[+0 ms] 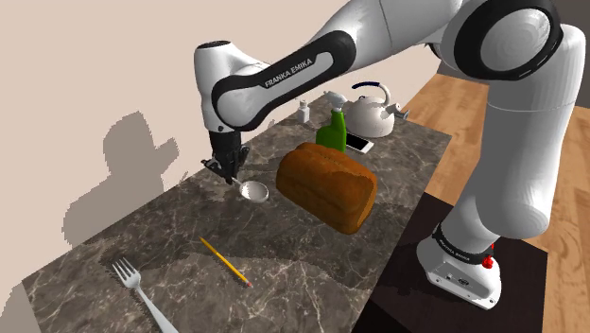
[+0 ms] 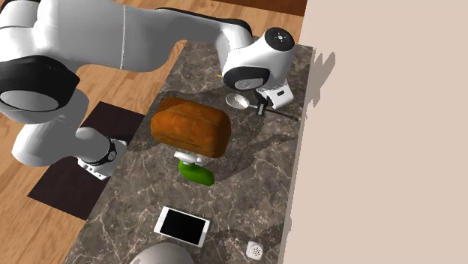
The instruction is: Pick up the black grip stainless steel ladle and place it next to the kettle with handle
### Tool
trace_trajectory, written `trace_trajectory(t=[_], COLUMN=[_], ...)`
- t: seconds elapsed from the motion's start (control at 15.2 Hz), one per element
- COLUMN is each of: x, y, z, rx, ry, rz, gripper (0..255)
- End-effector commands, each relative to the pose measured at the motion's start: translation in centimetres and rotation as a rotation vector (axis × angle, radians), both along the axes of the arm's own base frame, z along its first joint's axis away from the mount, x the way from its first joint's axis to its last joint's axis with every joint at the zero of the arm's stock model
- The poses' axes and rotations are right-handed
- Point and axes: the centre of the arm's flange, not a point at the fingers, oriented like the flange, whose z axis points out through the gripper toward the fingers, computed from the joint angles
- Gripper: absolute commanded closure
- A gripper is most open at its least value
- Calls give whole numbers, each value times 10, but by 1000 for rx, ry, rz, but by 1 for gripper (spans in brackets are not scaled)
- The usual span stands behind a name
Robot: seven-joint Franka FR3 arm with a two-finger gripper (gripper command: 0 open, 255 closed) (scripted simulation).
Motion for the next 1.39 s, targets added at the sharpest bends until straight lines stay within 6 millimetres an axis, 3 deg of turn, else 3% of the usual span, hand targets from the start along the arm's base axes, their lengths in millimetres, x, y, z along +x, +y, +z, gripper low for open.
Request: trace_trajectory(t=[0.0, 1.32], x=[0, 0], y=[0, 0], z=[11, 117], rx=[0, 0], ry=[0, 0], rz=[0, 0], gripper=[255, 255])
